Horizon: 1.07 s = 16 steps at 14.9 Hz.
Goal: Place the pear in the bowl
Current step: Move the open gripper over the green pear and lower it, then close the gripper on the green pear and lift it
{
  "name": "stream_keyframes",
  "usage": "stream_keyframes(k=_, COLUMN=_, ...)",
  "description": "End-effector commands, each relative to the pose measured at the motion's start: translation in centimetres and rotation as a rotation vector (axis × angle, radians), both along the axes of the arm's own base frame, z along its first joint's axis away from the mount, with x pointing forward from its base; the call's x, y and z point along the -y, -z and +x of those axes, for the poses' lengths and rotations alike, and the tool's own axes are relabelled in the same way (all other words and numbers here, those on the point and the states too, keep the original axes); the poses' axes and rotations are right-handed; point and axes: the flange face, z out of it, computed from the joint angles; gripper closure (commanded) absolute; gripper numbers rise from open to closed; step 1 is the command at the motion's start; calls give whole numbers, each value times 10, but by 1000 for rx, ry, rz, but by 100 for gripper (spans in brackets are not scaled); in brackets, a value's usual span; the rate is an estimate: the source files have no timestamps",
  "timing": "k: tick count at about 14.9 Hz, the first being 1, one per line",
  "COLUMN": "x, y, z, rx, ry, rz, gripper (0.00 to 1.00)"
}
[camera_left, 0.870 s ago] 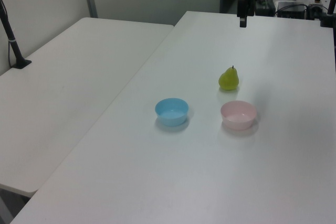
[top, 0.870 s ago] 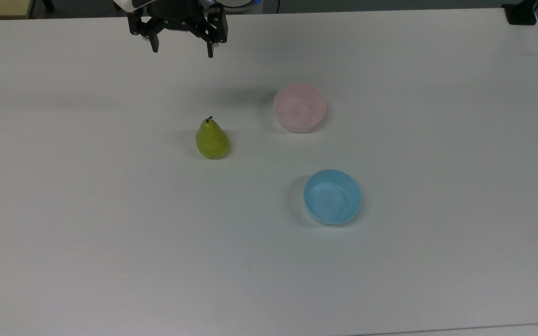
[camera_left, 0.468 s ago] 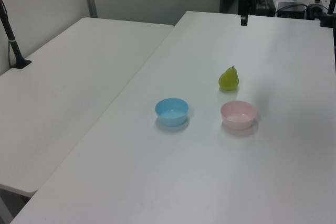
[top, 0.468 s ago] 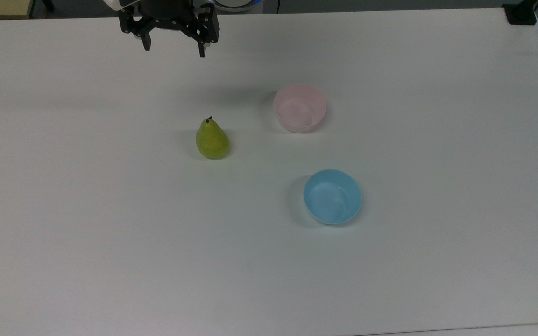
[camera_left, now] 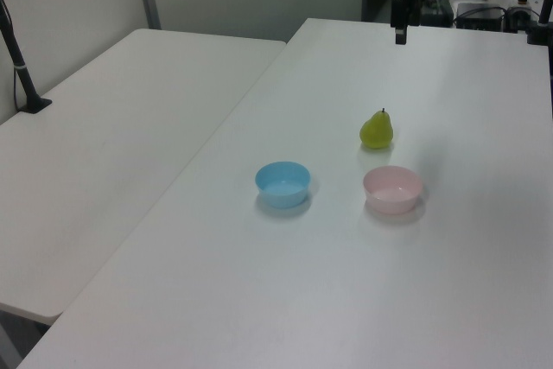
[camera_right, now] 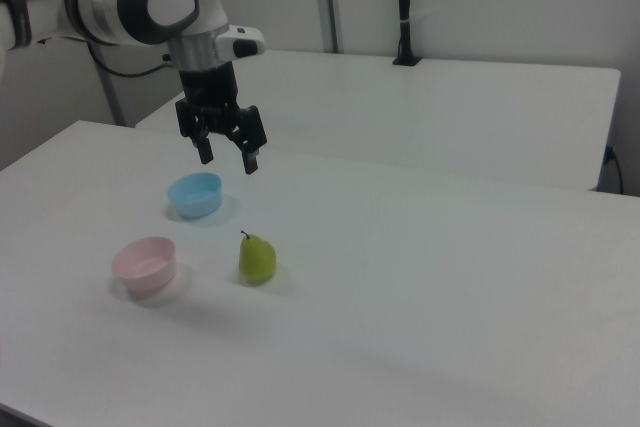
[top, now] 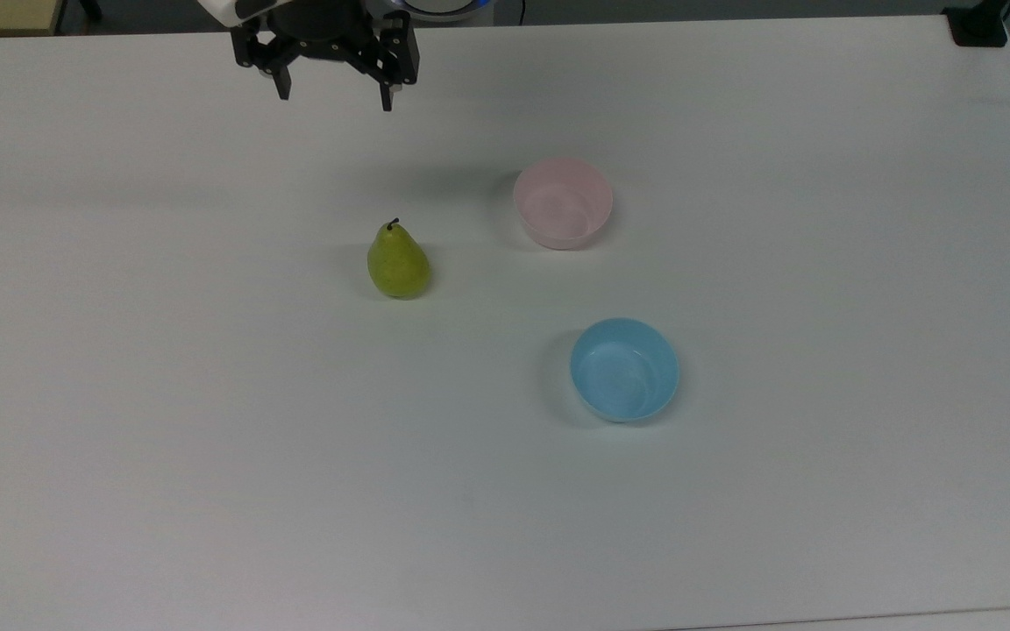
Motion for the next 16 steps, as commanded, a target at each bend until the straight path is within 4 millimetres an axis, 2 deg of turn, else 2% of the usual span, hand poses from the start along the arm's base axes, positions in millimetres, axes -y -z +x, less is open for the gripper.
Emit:
stream_keyframes(k=1, x=-28, y=21, z=18, rx=1, ry=-37, rz=-5, gripper=0)
stream_keyframes(k=4, x=-45, y=47, z=26, rx=-35, ry=-81, rz=-19, gripper=0)
stream_keyframes(k=6, x=-47, y=77, z=33, rx=-88, ry=-167, rz=-29, gripper=0)
stream_keyframes(k=7, x=-49, y=98, z=42, rx=-93, ry=-208, rz=-34, gripper=0)
stream_keyframes(k=10, x=-51, y=138, z=55, rx=-96, ry=-222, rz=-48, gripper=0)
stream_keyframes(k=14, x=-55, y=202, z=66, rx=-150, ry=-271, rz=-92, gripper=0)
stream_keyframes(k=16, x=-58, y=216, z=66, rx=-159, ry=-280, rz=-99, gripper=0)
